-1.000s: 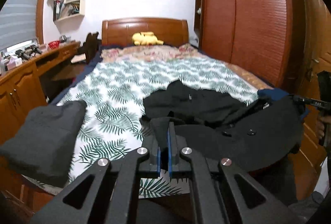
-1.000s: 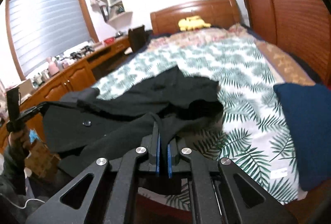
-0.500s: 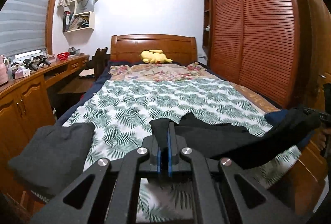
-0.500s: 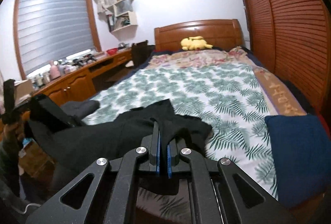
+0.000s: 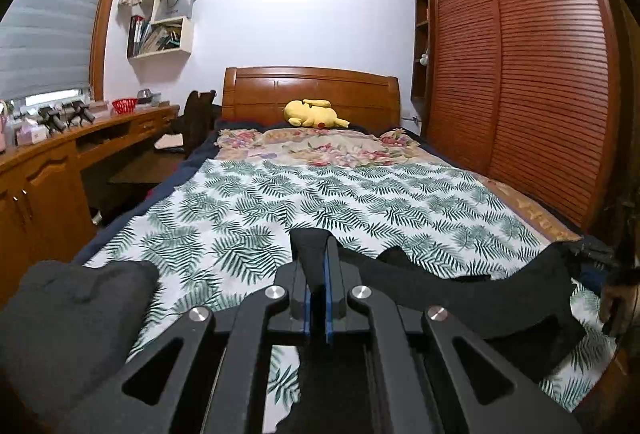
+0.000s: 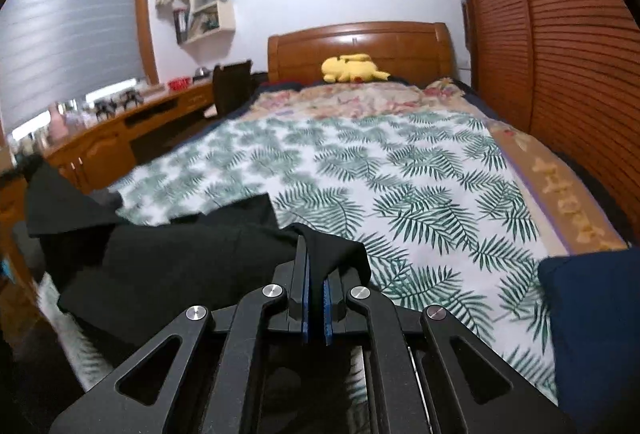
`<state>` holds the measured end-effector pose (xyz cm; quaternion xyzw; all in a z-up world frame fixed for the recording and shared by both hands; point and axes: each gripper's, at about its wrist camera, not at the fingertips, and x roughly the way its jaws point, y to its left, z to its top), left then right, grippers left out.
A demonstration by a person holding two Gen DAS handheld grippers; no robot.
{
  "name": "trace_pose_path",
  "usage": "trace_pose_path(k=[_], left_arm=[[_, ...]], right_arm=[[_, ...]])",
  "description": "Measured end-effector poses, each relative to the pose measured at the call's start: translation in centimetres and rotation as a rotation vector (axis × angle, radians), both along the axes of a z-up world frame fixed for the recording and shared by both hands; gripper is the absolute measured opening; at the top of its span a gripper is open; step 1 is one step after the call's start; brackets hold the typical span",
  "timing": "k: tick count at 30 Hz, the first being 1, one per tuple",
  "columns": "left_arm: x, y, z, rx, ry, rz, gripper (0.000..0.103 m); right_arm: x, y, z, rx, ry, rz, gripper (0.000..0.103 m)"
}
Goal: Fold large clothes
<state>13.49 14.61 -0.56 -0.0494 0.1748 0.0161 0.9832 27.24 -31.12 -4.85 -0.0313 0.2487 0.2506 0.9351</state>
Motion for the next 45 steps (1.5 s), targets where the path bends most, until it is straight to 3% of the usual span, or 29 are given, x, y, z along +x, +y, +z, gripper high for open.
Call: trace_pose_path(k=[8,12,17,20,30,32,35,37,39,45], left_arm=[[4.3,1.4,-1.0,-0.04,-0.023,0.004,0.002],[6.6,2.3,-1.8,-0.06,0.017,0.01,0.002],[8.6,1.4,-2.7,0.003,0.06,0.023,0.002],[9.9,1.6,-3.5,-0.03,0.103,-0.015,0.003],[11.0,0.8,-4.6,-0.006,0.198,-0.061,0.016],[10.8,1.1,-4.6,-0.011,0.199,-0.059,0.02],[10.7,1.5,-4.6,-0.011,0.201,-0.062,0.023],[10.7,1.6,-4.7,-0.018,0.202,-0.07,0.024],[10.7,1.5,-4.9,-0.027,0.206,-0.08,0.024],[10.8,1.5,-5.3,-0.055,0.21,-0.101,0.025]], right_arm=[[5.2,1.7,-0.4,-0.051,-0.036,-0.04,0.002],[8.2,3.7,0.0,-0.108,-0.039,-0.058,0.002],[11.8,6.7,-0.6,-0.189,-0.03,-0.067,0.002],[13.5,7.8,-1.1,-0.222,-0.028,-0.078,0.002],[18.5,9.6,-4.9,-0.342,0.118,-0.136,0.003],[18.3,9.9,-5.1,-0.361,0.132,-0.136,0.008],[17.9,10.1,-5.1,-0.373,0.155,-0.133,0.031],[17.2,10.4,-4.6,-0.396,0.124,-0.138,0.071],[16.2,11.0,-3.8,-0.426,0.062,-0.148,0.077],[14.9,13.5,-2.3,-0.393,0.06,-0.07,0.078]])
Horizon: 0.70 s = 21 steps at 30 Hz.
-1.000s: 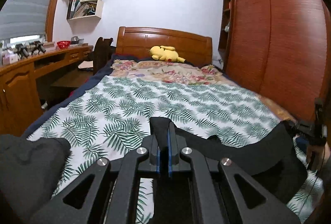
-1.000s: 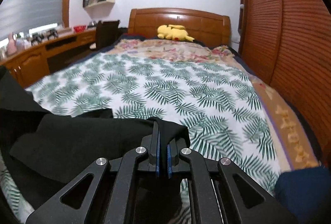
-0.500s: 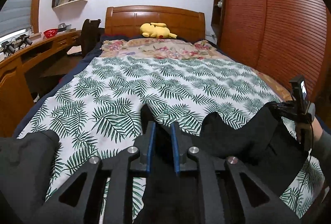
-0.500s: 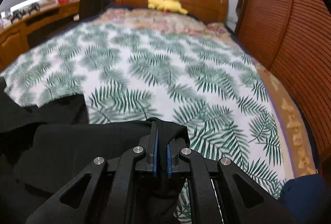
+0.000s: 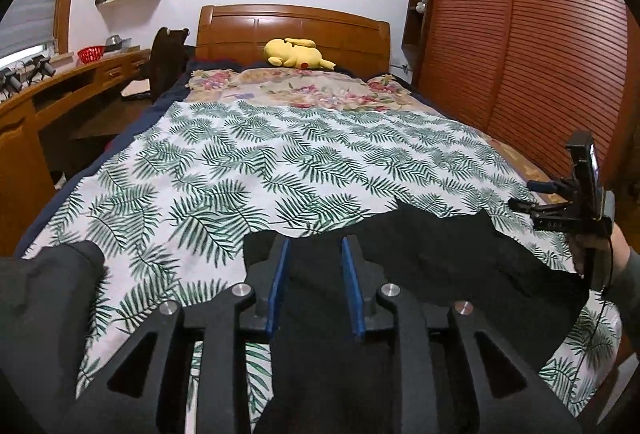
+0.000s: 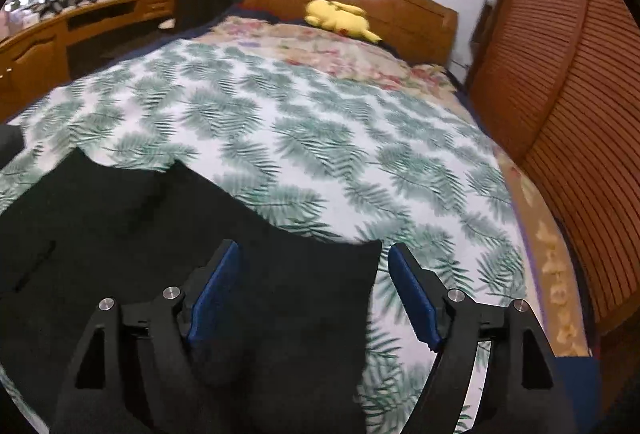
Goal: Fold large clothes
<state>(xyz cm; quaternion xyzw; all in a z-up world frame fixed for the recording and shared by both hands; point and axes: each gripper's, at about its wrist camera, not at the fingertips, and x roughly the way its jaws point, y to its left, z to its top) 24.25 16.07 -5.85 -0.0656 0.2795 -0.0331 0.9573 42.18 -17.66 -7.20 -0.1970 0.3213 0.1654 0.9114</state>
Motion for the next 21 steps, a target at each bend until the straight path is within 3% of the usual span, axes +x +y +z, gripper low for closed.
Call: trace_pose_path(k=[7,14,18,20,21], left_arm=[[-0.1,-1.0,-0.7,0.0,0.015,-0.025,0.025],[0.3,-4.2,-1.6,0.007,0.039,-0.109,0.025],[0.6,-6.3,-2.1,0.023,0.054,-0.152,0.025],[0.6,-7.3,-2.5,0.032,0.064,-0.174,0.025],[0.6,-7.8,-2.7,0.038,0.069,-0.185,0.025]], right_arm=[[0.5,0.7,-2.2,-0.001,0.077,0.027,0.078],[4.1,-3.6,-5.8,-0.05,0.163,-0.111,0.078],[6.2,-5.8,-7.8,-0.006,0.282,-0.157,0.078],[6.8,-6.5,-9.3,0.003,0.359,-0.169,0.07],[7.0,-6.7,-10.1,0.015,0.406,-0.165,0.06]])
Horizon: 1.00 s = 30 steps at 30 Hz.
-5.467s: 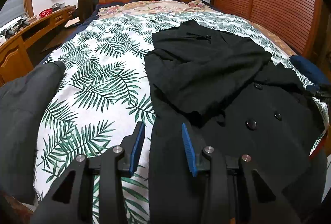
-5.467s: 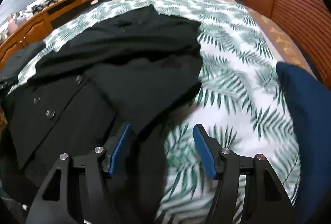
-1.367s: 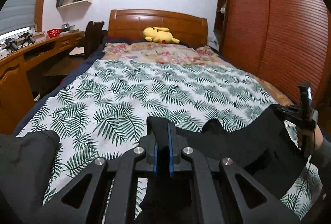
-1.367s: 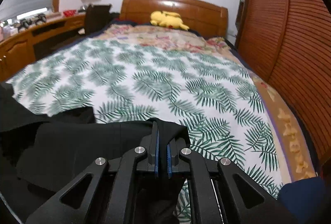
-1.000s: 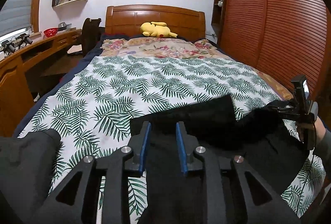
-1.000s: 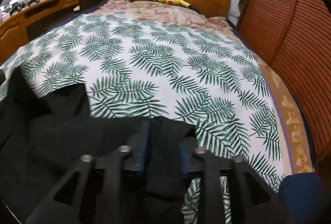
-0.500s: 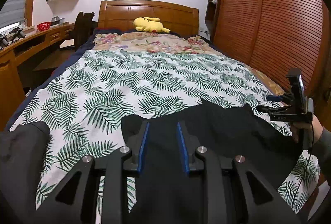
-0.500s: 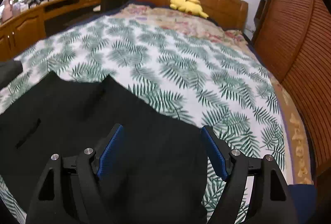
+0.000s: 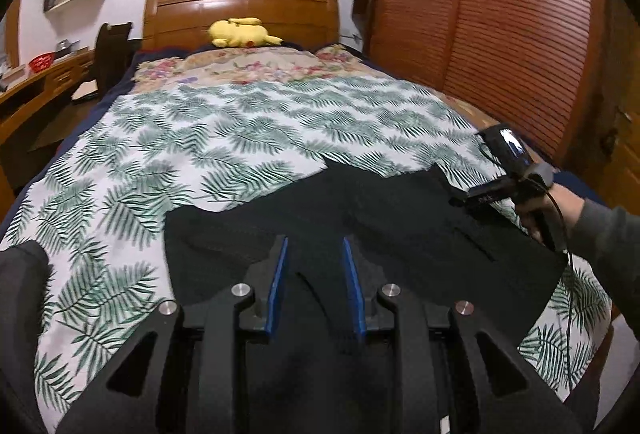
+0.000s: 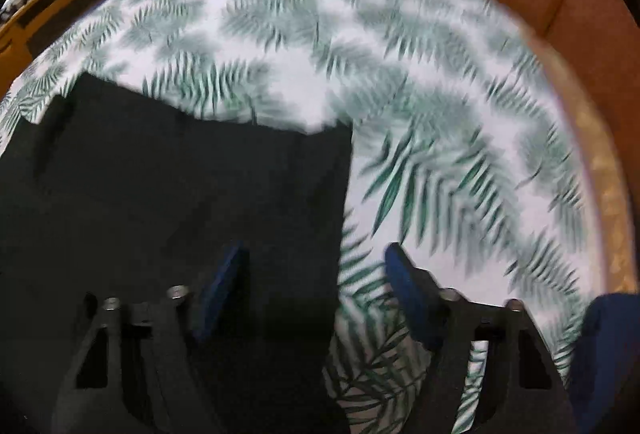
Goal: Fold large clothes
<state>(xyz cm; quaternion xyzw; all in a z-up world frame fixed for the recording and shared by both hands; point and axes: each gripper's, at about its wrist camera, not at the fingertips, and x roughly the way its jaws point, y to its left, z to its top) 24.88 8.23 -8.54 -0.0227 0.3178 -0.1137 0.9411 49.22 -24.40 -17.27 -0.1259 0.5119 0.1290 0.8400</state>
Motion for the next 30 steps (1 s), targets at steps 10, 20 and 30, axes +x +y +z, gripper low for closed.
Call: trace_pose_path(k=[10,20,30], left_arm=[[-0.6,-3.9,-2.0,0.046,0.046,-0.093,0.025],[-2.1,-4.1,-2.6,0.033,0.068,-0.112,0.027],[-3.2,-4.5,-2.9,0.028,0.072,-0.128,0.032]], right_arm=[[-1.8,0.9,3.5,-0.108,-0.254,-0.014,0.001],[-7.6,0.8,6.9,-0.062,-0.274,0.027,0.063],[-17.8,0.2,4.1,0.009,-0.161,0.125,0.079]])
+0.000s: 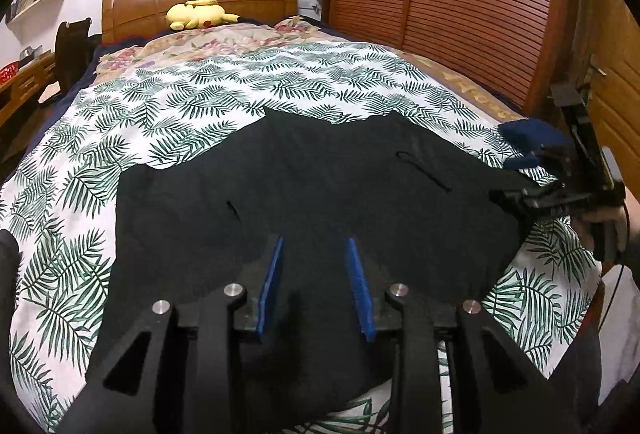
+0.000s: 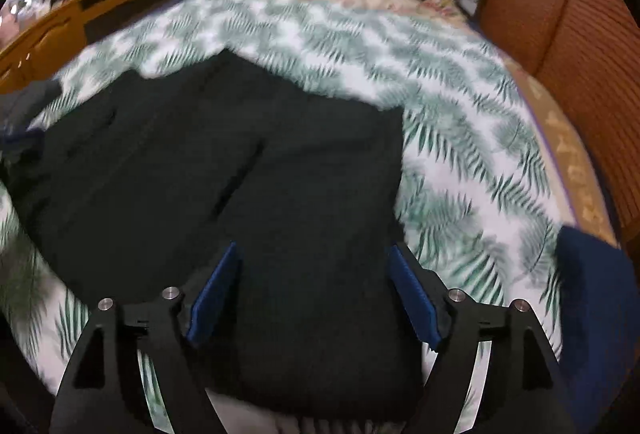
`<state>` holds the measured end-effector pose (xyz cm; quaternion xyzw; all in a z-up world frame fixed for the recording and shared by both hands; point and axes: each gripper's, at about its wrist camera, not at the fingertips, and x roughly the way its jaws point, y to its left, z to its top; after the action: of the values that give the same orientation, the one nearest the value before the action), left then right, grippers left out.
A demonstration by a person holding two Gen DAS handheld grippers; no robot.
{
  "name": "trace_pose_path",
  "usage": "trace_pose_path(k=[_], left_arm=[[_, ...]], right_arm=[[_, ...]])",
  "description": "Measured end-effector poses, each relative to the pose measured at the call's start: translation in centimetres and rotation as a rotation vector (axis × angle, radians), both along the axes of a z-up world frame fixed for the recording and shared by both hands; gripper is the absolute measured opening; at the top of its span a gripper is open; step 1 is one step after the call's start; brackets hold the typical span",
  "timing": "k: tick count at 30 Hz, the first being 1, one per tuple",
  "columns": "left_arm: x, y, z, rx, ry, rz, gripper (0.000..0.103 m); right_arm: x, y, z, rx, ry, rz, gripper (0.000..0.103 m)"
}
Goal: Fold large clothes
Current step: 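Move the right tool to the folded coat edge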
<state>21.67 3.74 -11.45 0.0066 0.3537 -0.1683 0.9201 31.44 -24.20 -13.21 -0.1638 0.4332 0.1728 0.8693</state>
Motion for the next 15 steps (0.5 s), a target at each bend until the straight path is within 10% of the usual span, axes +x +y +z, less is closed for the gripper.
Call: trace_pose_path(k=[15], left_arm=[[-0.7,-1.5,-1.2,0.005,0.028,-0.035,0.033]], right_arm=[[-3.0,-3.4,-2.8,0.064,0.097,-0.108,0.086]])
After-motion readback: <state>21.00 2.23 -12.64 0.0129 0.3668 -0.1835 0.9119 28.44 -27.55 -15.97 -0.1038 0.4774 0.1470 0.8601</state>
